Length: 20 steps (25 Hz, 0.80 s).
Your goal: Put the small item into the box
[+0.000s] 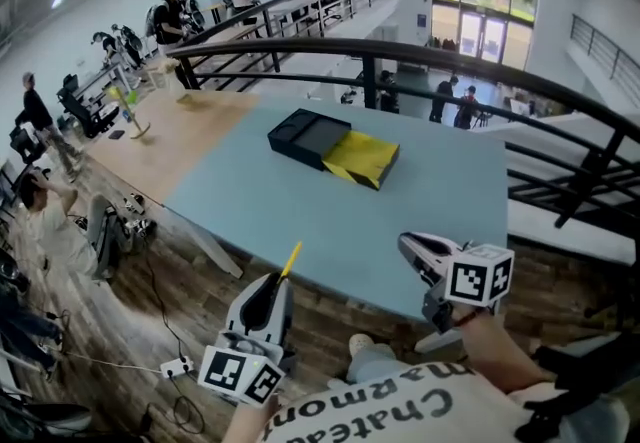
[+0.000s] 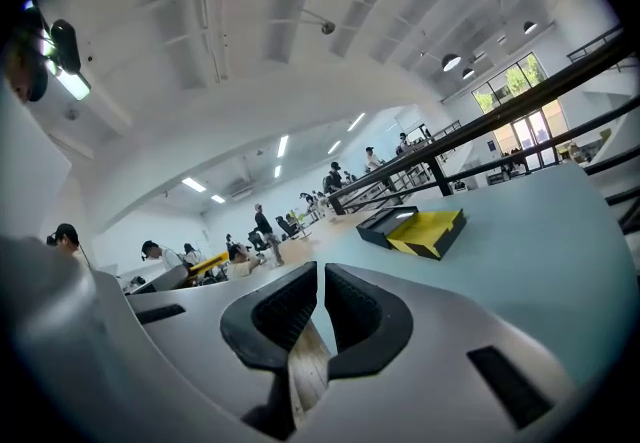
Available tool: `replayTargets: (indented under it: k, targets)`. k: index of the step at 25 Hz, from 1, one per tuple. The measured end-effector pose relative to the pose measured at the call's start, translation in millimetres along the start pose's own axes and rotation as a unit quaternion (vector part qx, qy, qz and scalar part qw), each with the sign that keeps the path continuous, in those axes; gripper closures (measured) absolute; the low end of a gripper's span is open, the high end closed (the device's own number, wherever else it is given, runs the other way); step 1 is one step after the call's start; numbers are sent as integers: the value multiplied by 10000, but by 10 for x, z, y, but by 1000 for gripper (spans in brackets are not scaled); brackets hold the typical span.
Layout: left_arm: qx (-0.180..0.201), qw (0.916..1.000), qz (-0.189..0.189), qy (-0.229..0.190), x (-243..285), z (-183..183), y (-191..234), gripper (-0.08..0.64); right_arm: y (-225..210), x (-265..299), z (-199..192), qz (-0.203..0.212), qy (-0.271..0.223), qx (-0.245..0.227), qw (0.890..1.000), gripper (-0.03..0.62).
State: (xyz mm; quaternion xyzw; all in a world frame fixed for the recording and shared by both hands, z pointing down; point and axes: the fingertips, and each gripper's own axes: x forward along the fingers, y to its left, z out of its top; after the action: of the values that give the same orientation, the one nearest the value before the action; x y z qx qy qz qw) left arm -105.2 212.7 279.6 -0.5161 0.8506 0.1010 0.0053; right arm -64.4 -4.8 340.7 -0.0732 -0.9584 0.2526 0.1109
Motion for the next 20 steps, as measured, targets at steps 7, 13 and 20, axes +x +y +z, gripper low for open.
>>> replayTargets:
  k: [7,13,20]
  targets:
    - [24,10000,-81,38,307,-13,373,509,-223,429,164,-186,-41,55,9998,543]
    - [-77,9998,-15,171,712,-77,896,509,-487,1018,291,-205,-8,226,9995,543]
    - [-92,9998,-152,107,1387,-31,1361,509,-807,1577,650,-313,-77,175,9993,543]
